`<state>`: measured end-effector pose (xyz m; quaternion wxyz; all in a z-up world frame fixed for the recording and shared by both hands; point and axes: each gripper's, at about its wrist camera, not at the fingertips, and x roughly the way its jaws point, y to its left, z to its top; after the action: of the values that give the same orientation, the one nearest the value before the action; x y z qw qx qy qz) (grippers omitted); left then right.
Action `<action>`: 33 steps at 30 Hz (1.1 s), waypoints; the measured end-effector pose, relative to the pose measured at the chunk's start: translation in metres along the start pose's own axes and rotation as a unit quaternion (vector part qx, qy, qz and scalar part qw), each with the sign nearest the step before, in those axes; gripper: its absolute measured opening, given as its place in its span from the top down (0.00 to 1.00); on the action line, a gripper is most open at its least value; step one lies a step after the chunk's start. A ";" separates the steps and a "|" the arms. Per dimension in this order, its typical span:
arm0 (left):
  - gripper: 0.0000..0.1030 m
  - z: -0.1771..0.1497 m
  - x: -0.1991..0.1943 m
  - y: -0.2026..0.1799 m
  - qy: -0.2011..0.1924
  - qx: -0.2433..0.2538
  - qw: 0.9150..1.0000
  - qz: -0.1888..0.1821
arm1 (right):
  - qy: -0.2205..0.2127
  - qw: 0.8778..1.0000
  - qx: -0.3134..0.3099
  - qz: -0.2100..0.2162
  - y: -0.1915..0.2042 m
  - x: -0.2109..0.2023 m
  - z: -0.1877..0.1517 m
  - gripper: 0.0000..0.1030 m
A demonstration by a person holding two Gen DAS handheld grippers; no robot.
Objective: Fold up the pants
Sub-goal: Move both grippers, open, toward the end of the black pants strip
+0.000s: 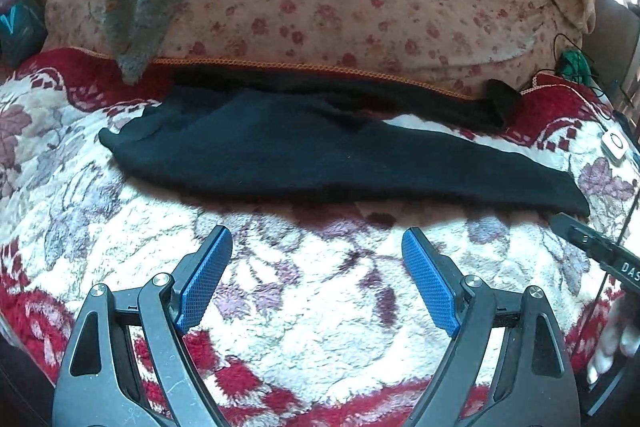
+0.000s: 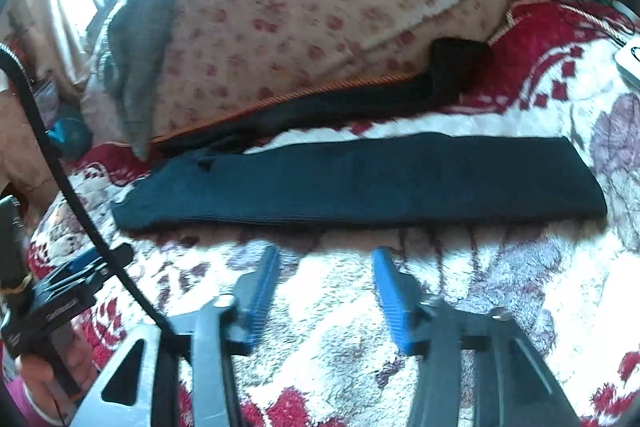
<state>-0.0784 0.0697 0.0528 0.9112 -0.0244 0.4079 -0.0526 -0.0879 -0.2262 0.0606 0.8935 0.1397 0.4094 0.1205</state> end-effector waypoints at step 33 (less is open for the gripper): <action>0.16 0.001 0.010 0.036 0.011 -0.045 0.999 0.010 | -0.022 0.990 -0.134 -0.039 0.038 -0.006 -0.007 0.99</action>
<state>-0.0681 0.1039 0.0433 0.9051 -0.0609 0.4201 -0.0255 -0.1003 -0.1919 0.0735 0.9168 0.0054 0.3753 0.1361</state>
